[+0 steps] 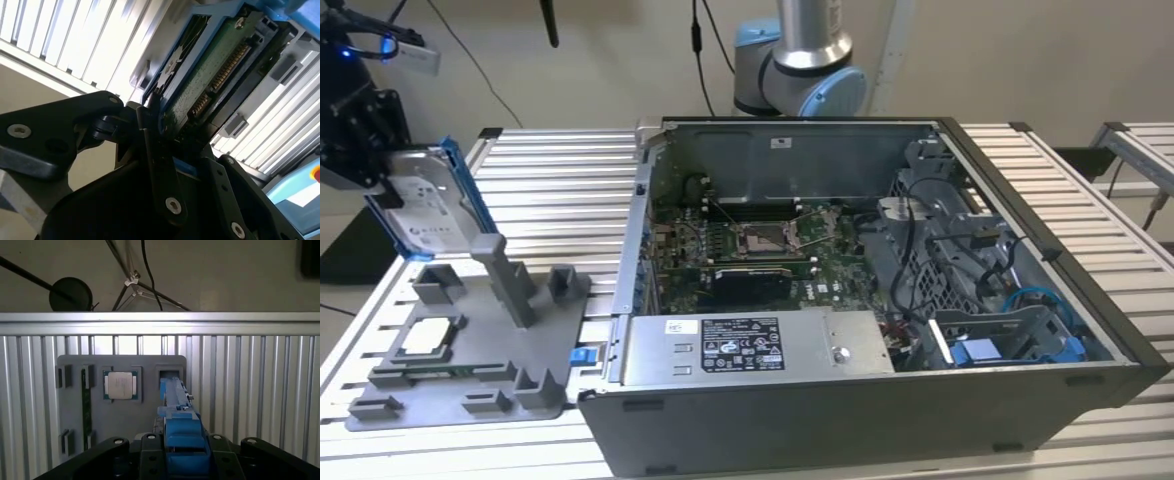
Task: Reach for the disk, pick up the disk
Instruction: 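Pick up the disk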
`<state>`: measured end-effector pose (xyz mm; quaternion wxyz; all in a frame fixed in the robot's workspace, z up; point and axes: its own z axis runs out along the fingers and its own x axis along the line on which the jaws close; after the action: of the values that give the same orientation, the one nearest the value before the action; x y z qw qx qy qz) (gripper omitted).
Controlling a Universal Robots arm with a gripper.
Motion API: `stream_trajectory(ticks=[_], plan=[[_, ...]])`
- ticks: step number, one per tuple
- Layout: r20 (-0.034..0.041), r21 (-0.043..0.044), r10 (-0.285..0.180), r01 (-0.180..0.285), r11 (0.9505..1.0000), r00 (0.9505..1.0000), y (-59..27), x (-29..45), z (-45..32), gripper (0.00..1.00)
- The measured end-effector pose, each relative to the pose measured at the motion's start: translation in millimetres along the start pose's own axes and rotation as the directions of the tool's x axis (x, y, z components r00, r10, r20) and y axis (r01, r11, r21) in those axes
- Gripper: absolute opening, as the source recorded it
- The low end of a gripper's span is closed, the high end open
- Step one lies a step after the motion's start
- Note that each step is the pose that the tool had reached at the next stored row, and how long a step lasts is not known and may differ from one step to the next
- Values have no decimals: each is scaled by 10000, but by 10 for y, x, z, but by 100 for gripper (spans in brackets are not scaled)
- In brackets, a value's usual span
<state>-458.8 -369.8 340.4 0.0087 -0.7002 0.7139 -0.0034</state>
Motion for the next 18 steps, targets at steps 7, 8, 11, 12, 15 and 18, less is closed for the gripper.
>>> stream_trajectory(ticks=[7, 8, 11, 12, 15, 18], plan=[[1, 21, 0, 0, 10000, 10000, -1, -1, -162, 0], [1, 24, 0, 0, 10000, 10000, -2, -1, -185, 0], [1, 37, 0, 0, 10000, 10000, -2, -2, -251, 0], [1, 40, 0, 0, 10000, 10000, -3, -2, -274, 0], [2, 54, 0, 0, 10000, 10000, -3, -3, -339, 0], [2, 65, -1, 1, 10000, 10000, -4, -3, -401, 0]])
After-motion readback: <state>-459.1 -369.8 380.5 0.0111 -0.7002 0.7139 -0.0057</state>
